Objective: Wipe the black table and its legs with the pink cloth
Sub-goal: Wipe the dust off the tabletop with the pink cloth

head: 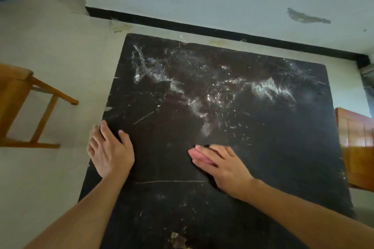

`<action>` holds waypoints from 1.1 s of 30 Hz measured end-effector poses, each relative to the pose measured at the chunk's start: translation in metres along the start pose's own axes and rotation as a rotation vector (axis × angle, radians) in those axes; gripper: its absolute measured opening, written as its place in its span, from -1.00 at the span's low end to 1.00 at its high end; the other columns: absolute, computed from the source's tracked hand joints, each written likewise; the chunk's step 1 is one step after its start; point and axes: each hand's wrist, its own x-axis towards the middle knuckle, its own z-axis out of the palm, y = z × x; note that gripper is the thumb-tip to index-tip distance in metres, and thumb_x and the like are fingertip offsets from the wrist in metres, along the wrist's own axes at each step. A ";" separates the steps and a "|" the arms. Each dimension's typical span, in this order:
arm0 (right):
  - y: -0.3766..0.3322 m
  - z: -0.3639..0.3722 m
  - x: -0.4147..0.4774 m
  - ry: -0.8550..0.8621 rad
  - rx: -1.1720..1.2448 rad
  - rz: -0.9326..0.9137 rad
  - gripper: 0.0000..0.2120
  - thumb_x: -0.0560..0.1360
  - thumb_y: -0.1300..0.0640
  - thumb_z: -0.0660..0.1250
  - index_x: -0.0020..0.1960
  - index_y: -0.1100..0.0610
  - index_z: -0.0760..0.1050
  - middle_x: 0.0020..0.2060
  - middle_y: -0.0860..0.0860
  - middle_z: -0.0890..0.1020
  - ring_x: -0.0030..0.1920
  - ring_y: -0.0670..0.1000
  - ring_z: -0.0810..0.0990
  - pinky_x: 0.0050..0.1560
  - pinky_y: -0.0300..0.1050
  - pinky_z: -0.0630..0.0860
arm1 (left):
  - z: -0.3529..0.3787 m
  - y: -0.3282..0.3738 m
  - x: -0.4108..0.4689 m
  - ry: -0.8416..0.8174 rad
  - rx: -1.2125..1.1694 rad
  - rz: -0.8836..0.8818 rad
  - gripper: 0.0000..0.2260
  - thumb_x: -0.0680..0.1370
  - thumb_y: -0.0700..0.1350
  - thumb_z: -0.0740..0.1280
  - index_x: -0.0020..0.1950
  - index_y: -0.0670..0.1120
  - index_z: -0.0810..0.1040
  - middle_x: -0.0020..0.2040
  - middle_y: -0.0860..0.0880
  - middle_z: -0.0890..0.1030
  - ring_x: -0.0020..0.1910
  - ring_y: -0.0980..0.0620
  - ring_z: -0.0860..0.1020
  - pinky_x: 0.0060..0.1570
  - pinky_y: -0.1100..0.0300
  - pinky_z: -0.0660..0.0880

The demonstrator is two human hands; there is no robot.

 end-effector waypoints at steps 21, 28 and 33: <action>0.091 0.000 0.125 0.106 0.030 0.535 -0.54 0.51 0.38 0.25 0.30 -0.01 0.52 0.37 -0.08 0.48 0.22 0.13 0.41 0.18 0.04 0.35 | 0.001 0.000 0.006 -0.037 0.060 -0.010 -0.50 0.62 0.08 0.08 0.52 -0.06 0.09 0.48 -0.18 0.24 0.41 -0.20 0.27 0.38 -0.14 0.25; 0.083 -0.036 0.156 0.260 0.096 0.529 -0.78 0.58 0.27 0.27 0.10 0.02 0.58 0.19 -0.08 0.58 0.05 0.09 0.43 0.06 0.02 0.48 | 0.001 -0.003 0.005 -0.026 0.067 -0.003 -0.49 0.62 0.09 0.08 0.52 -0.06 0.09 0.48 -0.17 0.23 0.42 -0.20 0.26 0.40 -0.14 0.24; -0.002 0.023 0.122 0.071 0.127 -0.070 -0.57 0.50 0.22 0.37 0.34 0.01 0.51 0.34 -0.07 0.51 0.17 0.10 0.44 0.18 0.03 0.44 | -0.001 0.001 0.003 -0.029 0.067 -0.017 -0.49 0.62 0.10 0.09 0.52 -0.04 0.09 0.49 -0.16 0.23 0.44 -0.18 0.25 0.40 -0.13 0.24</action>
